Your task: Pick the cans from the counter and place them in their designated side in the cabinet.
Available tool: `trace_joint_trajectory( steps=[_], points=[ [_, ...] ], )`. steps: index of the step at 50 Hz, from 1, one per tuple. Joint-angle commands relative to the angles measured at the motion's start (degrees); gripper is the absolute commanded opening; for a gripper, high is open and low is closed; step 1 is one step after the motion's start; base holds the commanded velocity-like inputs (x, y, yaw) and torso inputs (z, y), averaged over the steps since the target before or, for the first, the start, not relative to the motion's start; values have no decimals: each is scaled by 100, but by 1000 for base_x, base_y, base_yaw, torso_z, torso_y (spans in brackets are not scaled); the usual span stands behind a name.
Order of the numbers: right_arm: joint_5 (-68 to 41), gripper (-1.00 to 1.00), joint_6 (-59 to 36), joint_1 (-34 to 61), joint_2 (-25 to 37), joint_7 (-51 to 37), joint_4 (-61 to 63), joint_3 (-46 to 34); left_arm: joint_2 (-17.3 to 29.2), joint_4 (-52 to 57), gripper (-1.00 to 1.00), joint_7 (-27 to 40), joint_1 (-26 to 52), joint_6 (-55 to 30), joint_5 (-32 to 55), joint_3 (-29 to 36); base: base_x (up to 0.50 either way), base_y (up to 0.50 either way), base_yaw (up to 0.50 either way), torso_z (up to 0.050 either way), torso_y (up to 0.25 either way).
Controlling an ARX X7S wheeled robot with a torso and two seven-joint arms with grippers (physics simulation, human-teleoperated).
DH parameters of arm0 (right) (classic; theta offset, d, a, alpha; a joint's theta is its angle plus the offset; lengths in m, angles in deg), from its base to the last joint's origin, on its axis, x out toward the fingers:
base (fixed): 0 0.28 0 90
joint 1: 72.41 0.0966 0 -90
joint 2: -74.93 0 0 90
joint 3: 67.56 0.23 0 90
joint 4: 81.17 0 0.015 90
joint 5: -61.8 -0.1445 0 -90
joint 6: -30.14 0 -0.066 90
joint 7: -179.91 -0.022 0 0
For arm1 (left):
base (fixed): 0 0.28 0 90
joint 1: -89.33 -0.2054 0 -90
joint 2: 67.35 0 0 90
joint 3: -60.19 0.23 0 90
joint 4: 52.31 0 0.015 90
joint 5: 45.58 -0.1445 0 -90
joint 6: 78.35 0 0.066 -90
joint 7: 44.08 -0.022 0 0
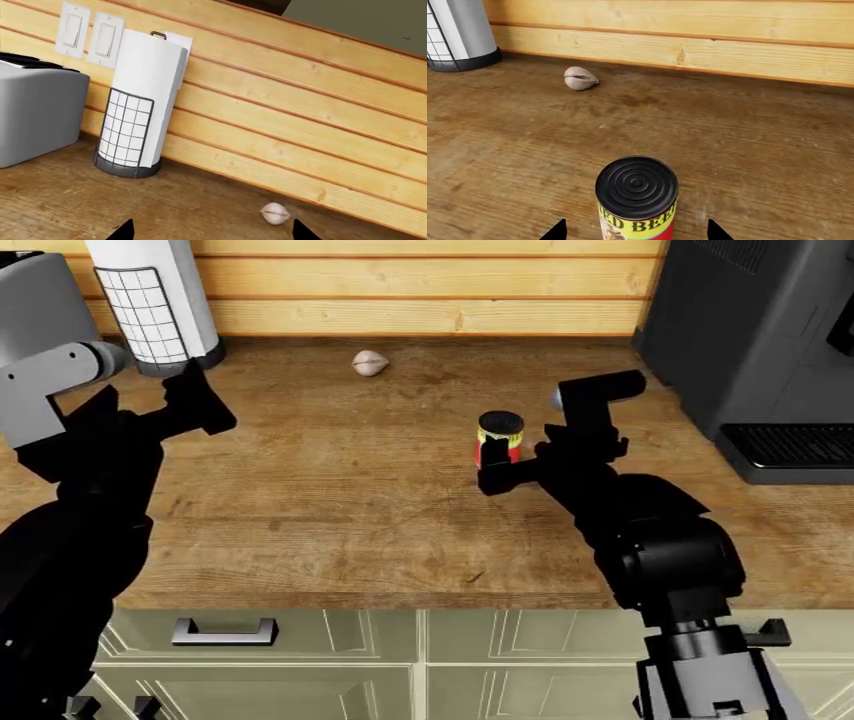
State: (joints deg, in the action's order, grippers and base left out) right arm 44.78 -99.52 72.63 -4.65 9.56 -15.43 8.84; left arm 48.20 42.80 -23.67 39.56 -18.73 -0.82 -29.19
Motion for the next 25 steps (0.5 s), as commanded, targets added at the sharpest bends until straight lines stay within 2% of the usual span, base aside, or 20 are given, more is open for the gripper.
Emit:
trace_joint_trajectory(
  steps=[1,25],
  points=[
    [70,100,320,209,-80,117,-576,-122,11,-41,100,-4,6,30,-3,-8,0,0,0,0,0],
    [179,100,1075,725,-263,390,-1963,-315,23,-199,100,3,8,126,-77,-8,0,0,0,0,0]
  ],
)
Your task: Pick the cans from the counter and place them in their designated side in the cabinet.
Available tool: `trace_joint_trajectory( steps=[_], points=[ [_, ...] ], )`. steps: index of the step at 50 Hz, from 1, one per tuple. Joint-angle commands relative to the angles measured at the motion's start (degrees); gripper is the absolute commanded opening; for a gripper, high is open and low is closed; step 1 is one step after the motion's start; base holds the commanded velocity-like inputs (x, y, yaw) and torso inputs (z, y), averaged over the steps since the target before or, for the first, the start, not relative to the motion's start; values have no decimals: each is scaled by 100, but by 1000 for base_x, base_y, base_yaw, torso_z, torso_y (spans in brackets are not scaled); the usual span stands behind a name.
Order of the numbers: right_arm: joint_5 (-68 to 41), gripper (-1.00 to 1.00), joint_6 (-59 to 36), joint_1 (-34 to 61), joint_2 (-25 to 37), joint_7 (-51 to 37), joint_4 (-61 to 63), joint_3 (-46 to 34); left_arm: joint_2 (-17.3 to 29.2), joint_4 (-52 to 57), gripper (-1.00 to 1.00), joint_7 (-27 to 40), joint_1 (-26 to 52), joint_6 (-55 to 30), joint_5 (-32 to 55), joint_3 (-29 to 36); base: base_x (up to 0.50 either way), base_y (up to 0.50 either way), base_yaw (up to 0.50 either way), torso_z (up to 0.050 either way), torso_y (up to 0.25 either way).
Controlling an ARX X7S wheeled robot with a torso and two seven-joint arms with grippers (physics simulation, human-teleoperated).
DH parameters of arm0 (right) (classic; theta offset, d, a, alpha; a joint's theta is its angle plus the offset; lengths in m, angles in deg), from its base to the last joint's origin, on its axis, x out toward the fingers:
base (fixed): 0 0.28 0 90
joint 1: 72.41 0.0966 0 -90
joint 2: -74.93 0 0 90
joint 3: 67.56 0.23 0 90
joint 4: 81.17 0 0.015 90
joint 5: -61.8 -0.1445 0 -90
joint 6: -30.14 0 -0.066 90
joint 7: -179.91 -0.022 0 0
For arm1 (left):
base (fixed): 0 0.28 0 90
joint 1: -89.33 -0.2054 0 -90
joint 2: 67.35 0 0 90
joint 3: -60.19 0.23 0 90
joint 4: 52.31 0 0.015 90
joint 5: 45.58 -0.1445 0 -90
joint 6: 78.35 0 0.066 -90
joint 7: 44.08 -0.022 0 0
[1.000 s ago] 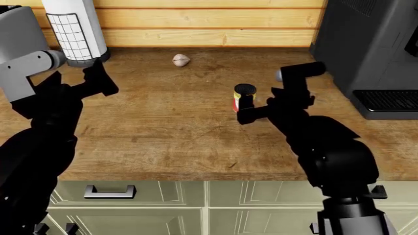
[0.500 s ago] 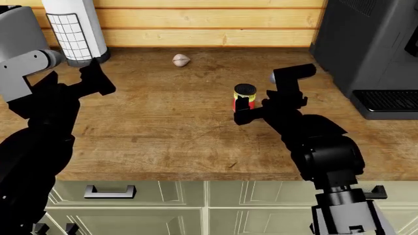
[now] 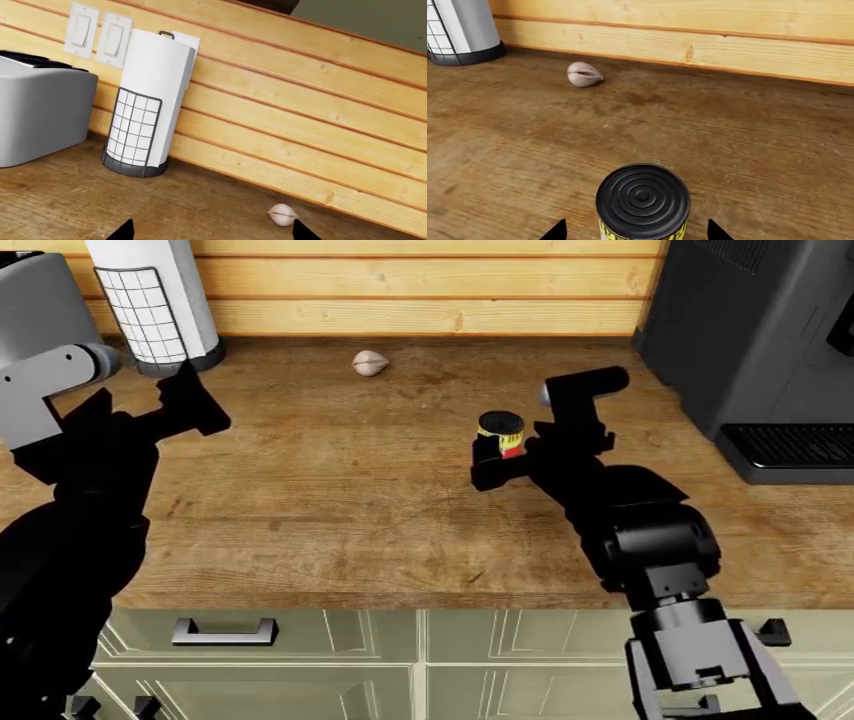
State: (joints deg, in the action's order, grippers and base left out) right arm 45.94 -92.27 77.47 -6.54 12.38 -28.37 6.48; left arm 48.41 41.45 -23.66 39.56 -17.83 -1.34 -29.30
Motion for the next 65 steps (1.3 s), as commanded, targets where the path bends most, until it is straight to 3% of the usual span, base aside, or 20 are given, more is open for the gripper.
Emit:
trace_joint_trajectory(
  steps=[1,26,31,32,44,48,53,57,65],
  points=[
    [71,100,399,276,-88,121,-764,-87,2,-66,100,3,10,36,-25,3,0,0,0,0,0],
    [175,100,2037,1471,-543,614,-3738,-165,-3,-255,100,-30,102,120,-77,26,0,0,0,0,0],
    [246,100,2043,1473,-580,646,-3769,-54,6,-264,100,-25,100,128,-82,23,0,0,0,0,0],
    [267,-100,2038,1473,-587,660,-3770,-25,7,-268,100,-24,100,130,-83,23,0,0,0,0,0],
    [429,-100,1989,1408,-532,723,-3634,200,16,-168,100,6,48,96,-36,28,0,0,0,0,0],
    [401,-100,650,780,-117,254,-1146,180,26,-107,100,21,59,63,-8,34,0,0,0,0,0],
    [289,-100,-887,744,349,-346,1163,425,43,-62,100,121,120,133,-213,120,0,0,0,0,0],
    [48,-100,-1932,892,572,-522,2407,689,86,-64,100,177,232,12,-259,200,0,0,0,0,3],
    [-595,-100,-3099,1365,678,-587,3704,1455,180,157,100,179,333,-207,-155,269,0,0,0,0,0]
  ],
)
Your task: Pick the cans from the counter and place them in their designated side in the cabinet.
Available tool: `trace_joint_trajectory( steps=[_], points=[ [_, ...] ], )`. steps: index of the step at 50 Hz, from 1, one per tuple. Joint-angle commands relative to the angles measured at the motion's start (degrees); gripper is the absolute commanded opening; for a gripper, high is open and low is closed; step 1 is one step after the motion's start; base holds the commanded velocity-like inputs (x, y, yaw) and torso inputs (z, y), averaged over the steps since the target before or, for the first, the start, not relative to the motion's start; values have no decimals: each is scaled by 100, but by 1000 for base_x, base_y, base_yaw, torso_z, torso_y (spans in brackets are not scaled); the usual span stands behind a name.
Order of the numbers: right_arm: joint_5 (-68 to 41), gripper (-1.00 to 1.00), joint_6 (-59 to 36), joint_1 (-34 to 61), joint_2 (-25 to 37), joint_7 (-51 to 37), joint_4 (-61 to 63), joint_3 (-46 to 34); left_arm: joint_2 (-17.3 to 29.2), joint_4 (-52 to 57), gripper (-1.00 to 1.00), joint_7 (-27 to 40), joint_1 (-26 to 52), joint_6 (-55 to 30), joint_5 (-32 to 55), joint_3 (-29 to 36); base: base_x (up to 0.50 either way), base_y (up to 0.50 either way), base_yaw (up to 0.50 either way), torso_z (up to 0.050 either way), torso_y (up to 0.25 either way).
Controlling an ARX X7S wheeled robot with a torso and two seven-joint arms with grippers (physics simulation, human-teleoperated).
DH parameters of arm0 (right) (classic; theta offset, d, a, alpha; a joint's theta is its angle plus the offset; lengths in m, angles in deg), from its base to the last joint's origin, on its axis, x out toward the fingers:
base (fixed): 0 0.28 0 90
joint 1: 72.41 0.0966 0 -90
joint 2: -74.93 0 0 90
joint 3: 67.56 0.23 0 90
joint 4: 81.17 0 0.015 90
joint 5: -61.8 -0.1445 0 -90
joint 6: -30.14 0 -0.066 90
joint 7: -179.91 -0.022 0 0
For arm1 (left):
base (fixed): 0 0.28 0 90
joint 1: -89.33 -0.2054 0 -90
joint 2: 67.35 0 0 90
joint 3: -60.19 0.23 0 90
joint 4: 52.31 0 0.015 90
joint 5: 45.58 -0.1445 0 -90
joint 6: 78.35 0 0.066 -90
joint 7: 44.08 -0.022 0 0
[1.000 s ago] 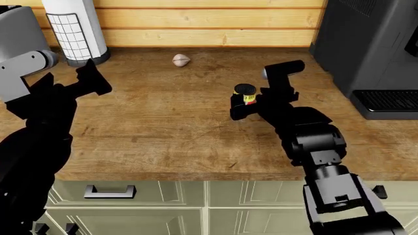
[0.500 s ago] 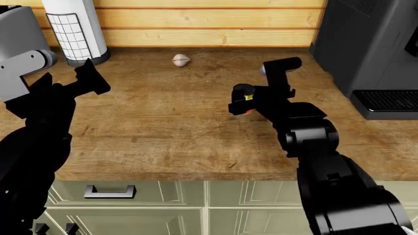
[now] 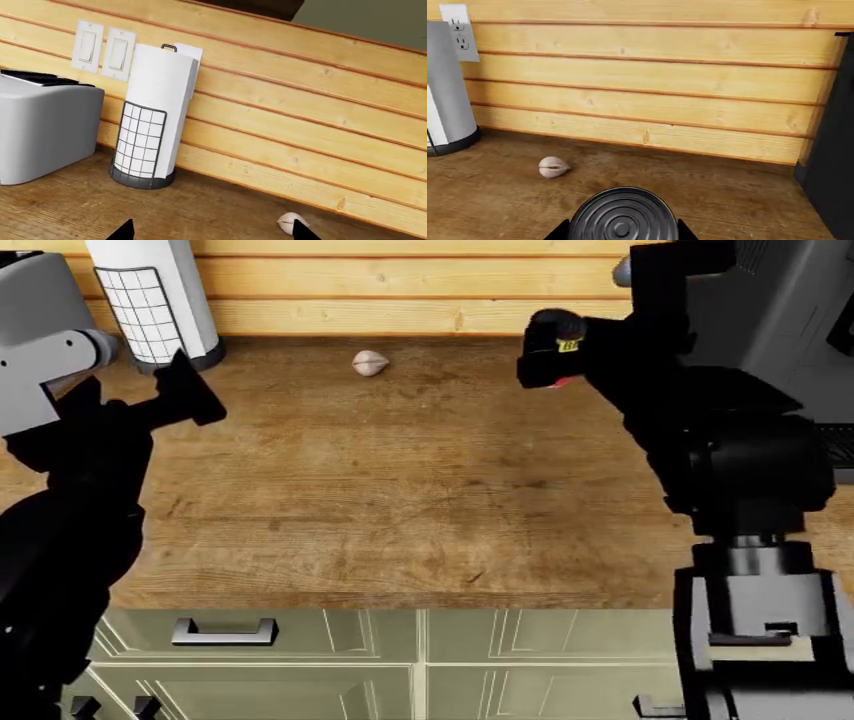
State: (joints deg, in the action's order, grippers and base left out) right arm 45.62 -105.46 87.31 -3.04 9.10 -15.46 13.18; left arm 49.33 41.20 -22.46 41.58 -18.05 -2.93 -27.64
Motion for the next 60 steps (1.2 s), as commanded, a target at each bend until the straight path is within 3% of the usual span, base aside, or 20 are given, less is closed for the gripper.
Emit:
trace_joint_trajectory(
  steps=[1,12,21,60],
  points=[
    [-609,-100,-1876,477,365,-257,2496,846,97,209,100,65,135,-206,18,104,0,0,0,0,0],
    [-799,-100,-2488,865,481,-419,2999,1110,136,356,100,94,136,-271,37,150,0,0,0,0,0],
    [-861,-100,-2608,881,515,-440,3139,1153,157,378,100,71,141,-276,50,166,-47,-494,0,0,1],
    [-661,-100,-1783,1334,476,-234,2127,704,164,-363,100,-329,497,283,-434,370,-1,-500,0,0,0]
  ],
)
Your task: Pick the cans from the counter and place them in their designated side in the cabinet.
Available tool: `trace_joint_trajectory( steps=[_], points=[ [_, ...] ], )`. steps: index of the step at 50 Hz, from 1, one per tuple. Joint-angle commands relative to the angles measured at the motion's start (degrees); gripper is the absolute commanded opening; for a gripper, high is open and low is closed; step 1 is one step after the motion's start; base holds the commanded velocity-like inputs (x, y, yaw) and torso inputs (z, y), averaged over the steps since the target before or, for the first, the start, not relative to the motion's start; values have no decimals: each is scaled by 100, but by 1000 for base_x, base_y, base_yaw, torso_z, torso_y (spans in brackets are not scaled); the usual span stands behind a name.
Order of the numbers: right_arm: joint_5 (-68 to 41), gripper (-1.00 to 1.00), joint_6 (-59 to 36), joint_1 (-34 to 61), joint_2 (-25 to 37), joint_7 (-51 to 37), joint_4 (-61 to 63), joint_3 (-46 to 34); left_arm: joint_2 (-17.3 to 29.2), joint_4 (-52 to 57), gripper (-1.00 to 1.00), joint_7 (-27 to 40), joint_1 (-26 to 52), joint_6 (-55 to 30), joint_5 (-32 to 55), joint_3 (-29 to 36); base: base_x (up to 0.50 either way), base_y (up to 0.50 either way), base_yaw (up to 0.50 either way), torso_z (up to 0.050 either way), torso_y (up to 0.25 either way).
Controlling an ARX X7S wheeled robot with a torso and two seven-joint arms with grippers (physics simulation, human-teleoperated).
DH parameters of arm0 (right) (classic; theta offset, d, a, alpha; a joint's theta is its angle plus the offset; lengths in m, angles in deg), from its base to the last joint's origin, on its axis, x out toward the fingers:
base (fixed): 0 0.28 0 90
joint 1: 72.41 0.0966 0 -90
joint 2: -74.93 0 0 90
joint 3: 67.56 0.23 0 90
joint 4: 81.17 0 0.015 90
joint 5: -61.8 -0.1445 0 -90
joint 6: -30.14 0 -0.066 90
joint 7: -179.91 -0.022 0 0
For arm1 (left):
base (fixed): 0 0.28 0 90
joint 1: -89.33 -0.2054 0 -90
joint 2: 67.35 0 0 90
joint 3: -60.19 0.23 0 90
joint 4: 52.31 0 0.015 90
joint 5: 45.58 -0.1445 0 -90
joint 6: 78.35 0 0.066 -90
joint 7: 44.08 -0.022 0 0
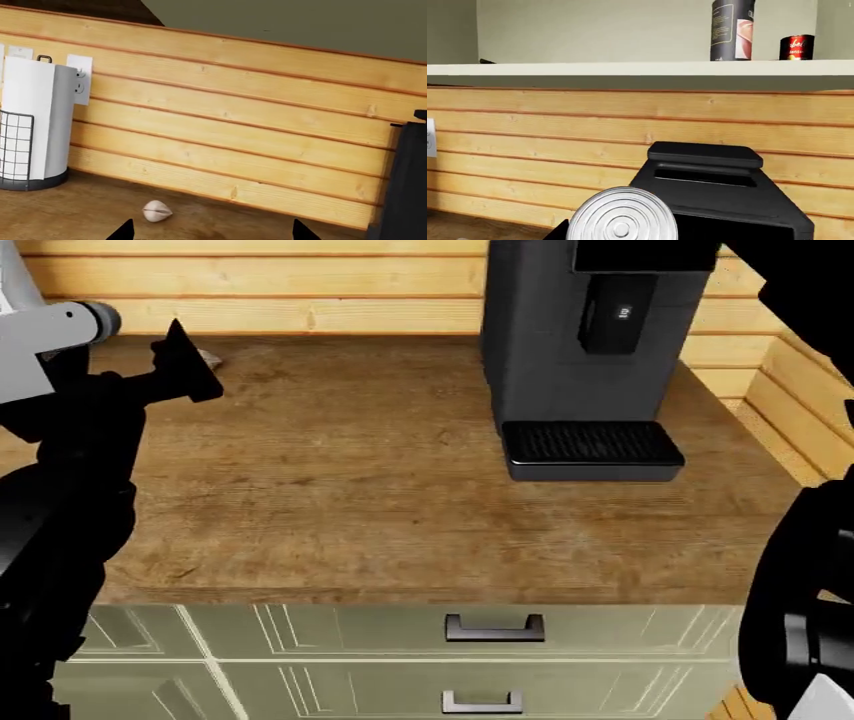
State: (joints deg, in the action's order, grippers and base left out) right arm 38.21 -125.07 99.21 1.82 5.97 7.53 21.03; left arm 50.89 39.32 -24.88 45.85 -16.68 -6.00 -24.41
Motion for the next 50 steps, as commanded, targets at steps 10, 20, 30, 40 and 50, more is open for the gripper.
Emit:
trace_joint_trajectory(
  steps=[10,20,30,40,50],
  points=[
    [124,-100,369,222,-38,110,-433,-152,-26,-488,100,-119,208,310,-280,75,0,-494,0,0,1],
    [437,-100,874,971,-60,171,-1489,-426,16,-1267,100,-571,778,656,-717,381,0,-5,0,0,0],
    [1619,-100,3049,3529,-256,159,-5573,-1321,-65,-3082,100,-1075,1988,1043,-1309,736,0,0,0,1,1],
    [2195,-100,3767,5122,-535,64,-7367,-1609,-192,-4879,100,-1542,3081,1625,-1933,1154,0,0,0,0,1],
    [3712,-100,3356,5337,-767,308,-7321,-558,77,-4890,100,-2603,3563,945,-1749,1380,0,0,0,0,0]
  ],
)
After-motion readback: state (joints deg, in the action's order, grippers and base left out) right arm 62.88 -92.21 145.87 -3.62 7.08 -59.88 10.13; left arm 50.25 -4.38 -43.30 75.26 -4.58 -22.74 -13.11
